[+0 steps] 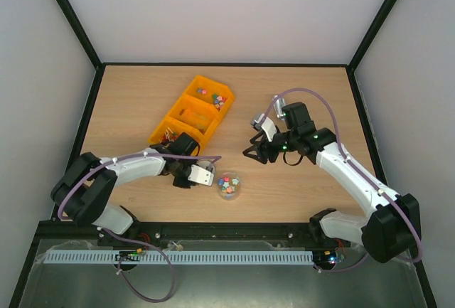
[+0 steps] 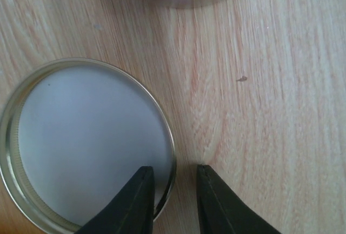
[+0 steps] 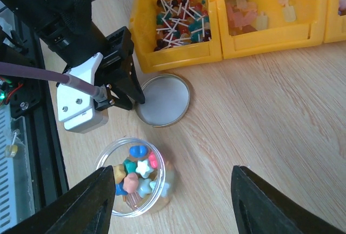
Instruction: Pack the candies
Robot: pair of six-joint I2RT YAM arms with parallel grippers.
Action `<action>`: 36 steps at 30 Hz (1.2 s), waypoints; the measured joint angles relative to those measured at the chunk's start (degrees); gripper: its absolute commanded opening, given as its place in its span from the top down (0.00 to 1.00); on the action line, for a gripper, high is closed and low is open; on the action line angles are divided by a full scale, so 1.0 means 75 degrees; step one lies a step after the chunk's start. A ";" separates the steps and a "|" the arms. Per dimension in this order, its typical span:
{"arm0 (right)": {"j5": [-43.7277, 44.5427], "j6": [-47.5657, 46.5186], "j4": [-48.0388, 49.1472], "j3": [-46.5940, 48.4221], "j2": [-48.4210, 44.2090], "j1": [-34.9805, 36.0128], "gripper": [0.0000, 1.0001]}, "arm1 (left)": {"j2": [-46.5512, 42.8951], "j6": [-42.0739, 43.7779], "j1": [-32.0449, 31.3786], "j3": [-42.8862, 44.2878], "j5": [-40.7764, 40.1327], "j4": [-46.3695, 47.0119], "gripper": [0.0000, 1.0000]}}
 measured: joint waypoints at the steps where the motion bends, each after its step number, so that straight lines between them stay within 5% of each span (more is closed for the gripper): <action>1: 0.0009 0.0000 0.0000 0.0000 0.0000 -0.0012 0.40 | 0.0041 0.0017 0.0000 -0.0003 -0.0015 0.0012 0.81; 8: 0.0050 -0.0015 0.0000 0.0000 0.0000 -0.0073 0.41 | 0.0093 0.0140 -0.0020 0.0017 -0.0087 0.0090 0.97; 26: 0.0061 -0.0536 0.0195 -0.0163 -0.0504 -0.0099 0.43 | 0.0050 -0.0052 0.0705 0.1918 0.2285 -0.3002 0.98; 36: 0.0044 -0.1856 0.0493 -0.0402 -0.0493 0.0353 0.46 | -0.0131 -0.0102 0.0889 0.2935 0.3378 -0.4371 0.98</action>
